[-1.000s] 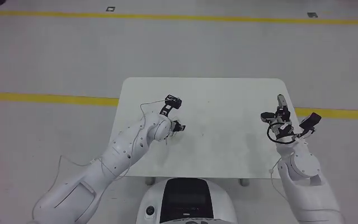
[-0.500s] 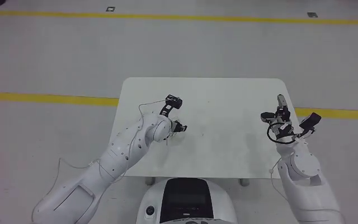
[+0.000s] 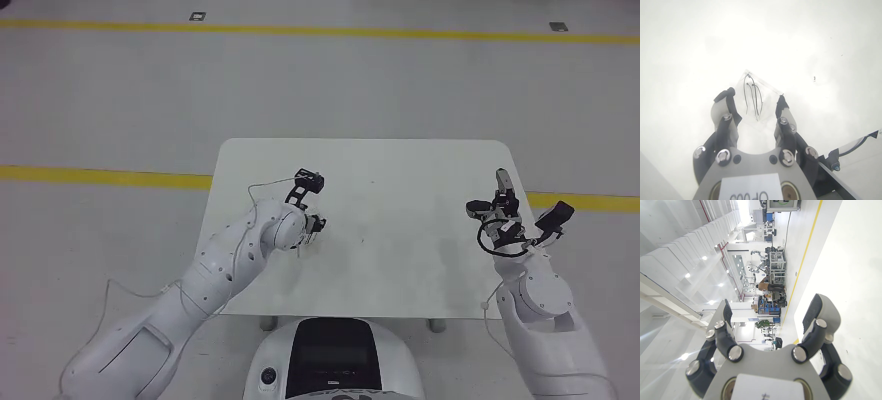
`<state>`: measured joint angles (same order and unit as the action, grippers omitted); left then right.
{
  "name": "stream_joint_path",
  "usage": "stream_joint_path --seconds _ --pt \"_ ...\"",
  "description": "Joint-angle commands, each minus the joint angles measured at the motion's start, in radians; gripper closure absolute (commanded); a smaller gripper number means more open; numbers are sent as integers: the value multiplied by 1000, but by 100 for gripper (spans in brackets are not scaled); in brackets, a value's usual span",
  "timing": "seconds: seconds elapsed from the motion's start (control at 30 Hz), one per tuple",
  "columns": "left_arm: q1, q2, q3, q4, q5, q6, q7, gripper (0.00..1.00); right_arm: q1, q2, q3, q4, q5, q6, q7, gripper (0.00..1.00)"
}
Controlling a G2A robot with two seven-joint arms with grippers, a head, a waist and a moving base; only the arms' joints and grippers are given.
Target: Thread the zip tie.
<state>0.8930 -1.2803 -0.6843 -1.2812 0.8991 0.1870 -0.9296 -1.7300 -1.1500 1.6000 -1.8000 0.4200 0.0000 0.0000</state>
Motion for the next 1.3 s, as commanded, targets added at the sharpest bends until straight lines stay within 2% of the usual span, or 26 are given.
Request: stream_joint_path --seconds 0.0,0.4,0.57,0.67,1.0,1.13,1.27 --pt "-5 -4 5 15 -3 0 -2 68 0 0 0 0 0 0 0 0" --pt "-50 -39 45 136 -33 0 19 64 0 0 0 0 0 0 0 0" --pt "-75 -58 73 185 -33 15 10 67 0 0 0 0 0 0 0 0" --pt "-86 -67 84 204 -31 24 0 65 0 0 0 0 0 0 0 0" --pt "-100 -82 106 225 -13 42 -38 68 0 0 0 0 0 0 0 0" --pt "-101 -86 107 233 -17 37 -36 69 0 0 0 0 0 0 0 0" --pt "-103 -90 105 242 -28 22 -28 74 0 0 0 0 0 0 0 0"
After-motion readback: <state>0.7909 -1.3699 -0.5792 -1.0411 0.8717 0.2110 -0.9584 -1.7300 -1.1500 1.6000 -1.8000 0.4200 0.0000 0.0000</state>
